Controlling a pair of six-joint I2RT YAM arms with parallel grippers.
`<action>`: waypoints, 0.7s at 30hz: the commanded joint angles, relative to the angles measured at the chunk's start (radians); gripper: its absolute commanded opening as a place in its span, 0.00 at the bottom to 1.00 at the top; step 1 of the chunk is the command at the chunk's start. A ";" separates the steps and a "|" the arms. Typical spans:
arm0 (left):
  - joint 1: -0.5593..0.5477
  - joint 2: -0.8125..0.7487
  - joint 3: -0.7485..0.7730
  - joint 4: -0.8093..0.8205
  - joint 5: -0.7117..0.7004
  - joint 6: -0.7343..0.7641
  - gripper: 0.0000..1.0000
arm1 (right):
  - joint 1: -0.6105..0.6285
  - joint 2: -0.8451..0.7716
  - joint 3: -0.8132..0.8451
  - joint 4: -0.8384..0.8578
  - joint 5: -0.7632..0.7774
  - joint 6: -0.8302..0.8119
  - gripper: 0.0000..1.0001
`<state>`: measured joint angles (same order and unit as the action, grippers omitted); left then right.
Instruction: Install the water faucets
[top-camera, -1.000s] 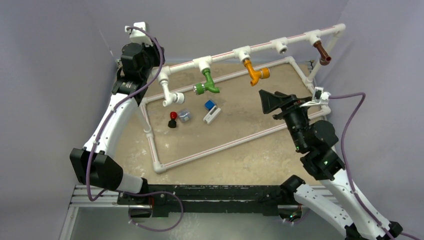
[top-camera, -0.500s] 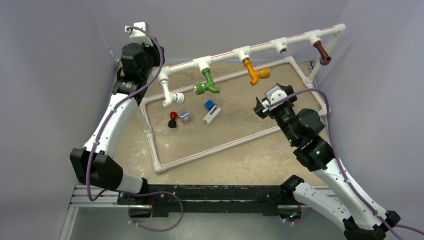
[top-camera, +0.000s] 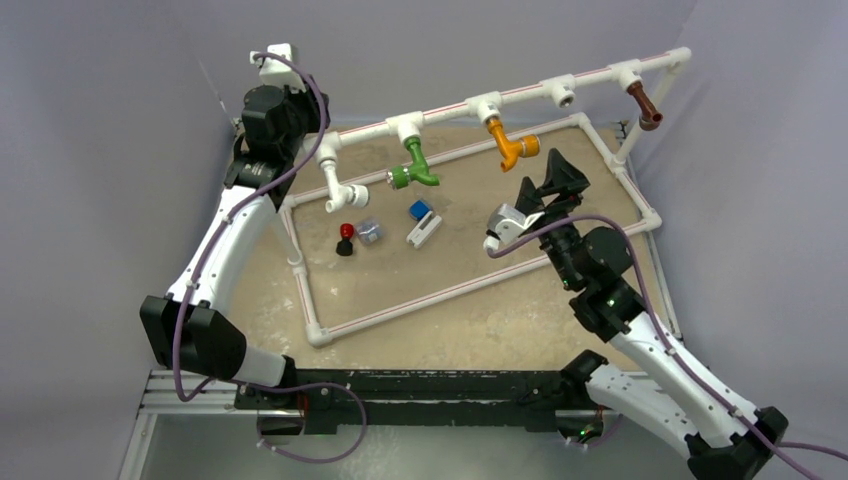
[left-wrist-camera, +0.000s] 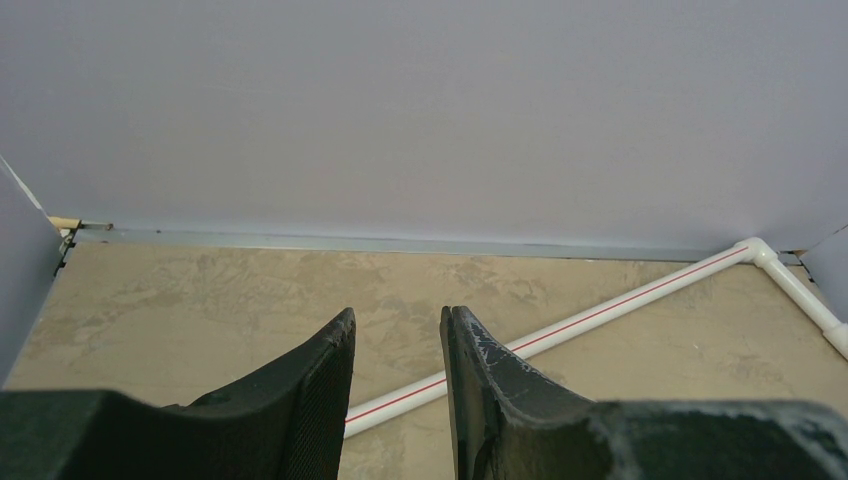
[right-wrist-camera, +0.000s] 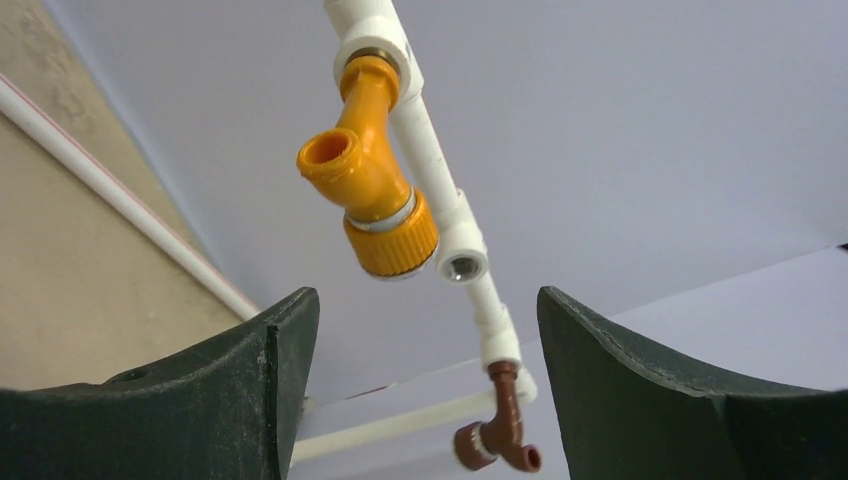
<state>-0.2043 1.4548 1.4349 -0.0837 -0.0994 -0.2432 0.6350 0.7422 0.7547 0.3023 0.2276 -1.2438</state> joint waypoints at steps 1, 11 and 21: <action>-0.003 0.102 -0.088 -0.218 0.033 0.001 0.36 | 0.007 0.045 0.003 0.182 -0.023 -0.193 0.81; -0.003 0.105 -0.090 -0.217 0.026 0.006 0.36 | 0.014 0.192 0.041 0.283 -0.003 -0.289 0.76; -0.002 0.104 -0.089 -0.216 0.026 0.007 0.36 | 0.014 0.275 0.072 0.342 0.038 -0.262 0.59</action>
<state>-0.2039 1.4570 1.4364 -0.0837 -0.0990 -0.2432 0.6453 1.0046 0.7708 0.5514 0.2432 -1.4975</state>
